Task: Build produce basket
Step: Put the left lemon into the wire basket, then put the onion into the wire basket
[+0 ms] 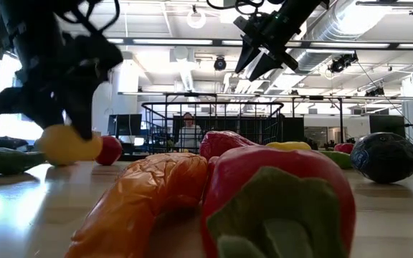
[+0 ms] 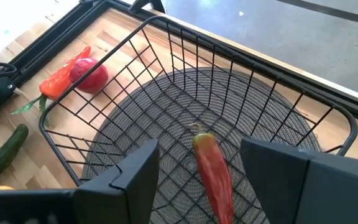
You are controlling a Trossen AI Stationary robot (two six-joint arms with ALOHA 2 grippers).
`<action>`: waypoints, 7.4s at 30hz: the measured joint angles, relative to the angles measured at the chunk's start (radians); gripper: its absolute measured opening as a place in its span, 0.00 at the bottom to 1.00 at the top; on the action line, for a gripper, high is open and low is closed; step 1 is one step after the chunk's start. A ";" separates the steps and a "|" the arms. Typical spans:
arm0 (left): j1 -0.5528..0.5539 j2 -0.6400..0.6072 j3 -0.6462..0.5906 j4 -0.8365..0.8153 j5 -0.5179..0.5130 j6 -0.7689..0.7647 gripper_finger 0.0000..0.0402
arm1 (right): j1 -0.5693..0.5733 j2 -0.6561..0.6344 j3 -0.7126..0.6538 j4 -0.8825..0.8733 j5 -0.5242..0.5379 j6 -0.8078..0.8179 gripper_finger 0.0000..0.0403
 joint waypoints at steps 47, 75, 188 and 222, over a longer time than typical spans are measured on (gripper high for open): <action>0.705 -0.196 0.001 0.531 0.086 1.165 0.45 | 0.272 -0.004 0.000 -0.003 0.067 0.313 0.52; 0.708 -0.144 0.001 0.645 0.148 1.122 0.55 | 0.313 -0.004 0.000 -0.269 -0.144 0.422 0.52; 0.556 -0.152 0.001 0.803 0.705 1.004 0.83 | 0.563 0.397 0.000 -0.649 -0.256 1.065 0.86; 0.598 -0.152 0.001 0.803 0.701 1.004 0.83 | 0.574 0.016 0.000 -0.469 0.001 0.923 0.58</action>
